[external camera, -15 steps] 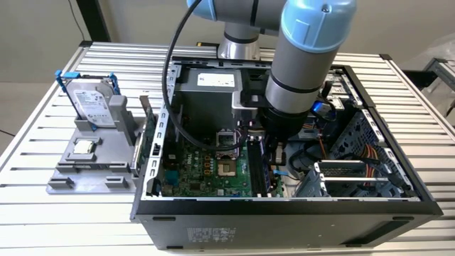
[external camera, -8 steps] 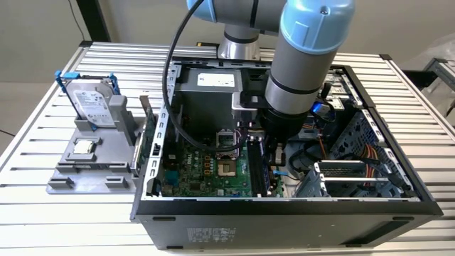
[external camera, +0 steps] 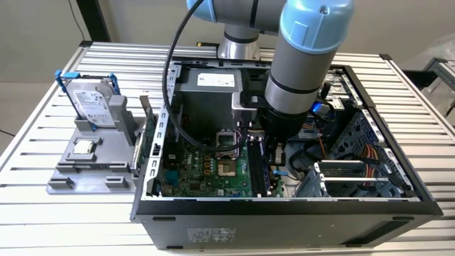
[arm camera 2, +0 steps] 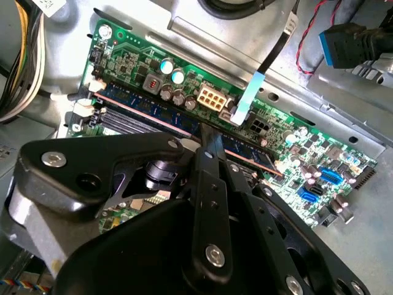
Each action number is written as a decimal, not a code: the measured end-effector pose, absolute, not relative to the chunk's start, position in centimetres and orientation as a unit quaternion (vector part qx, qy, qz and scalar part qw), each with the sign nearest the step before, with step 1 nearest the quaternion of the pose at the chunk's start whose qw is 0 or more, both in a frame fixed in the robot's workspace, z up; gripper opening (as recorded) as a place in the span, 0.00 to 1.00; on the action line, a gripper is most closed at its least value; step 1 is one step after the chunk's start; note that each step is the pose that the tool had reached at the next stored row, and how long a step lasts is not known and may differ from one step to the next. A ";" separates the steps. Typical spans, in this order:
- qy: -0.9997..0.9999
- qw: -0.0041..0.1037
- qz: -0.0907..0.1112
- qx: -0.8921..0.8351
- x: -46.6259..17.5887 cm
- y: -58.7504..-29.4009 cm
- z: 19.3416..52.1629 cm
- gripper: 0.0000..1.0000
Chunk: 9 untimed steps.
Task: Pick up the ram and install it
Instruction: 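Press down the ram until it locks into place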
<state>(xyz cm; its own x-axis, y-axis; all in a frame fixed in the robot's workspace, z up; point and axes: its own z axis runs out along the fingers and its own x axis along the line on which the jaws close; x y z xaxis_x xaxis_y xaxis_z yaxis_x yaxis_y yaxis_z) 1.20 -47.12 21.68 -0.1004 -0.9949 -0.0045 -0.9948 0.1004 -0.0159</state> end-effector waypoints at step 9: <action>0.742 0.007 -0.004 -0.671 1.2 -47.1 22.7 0.00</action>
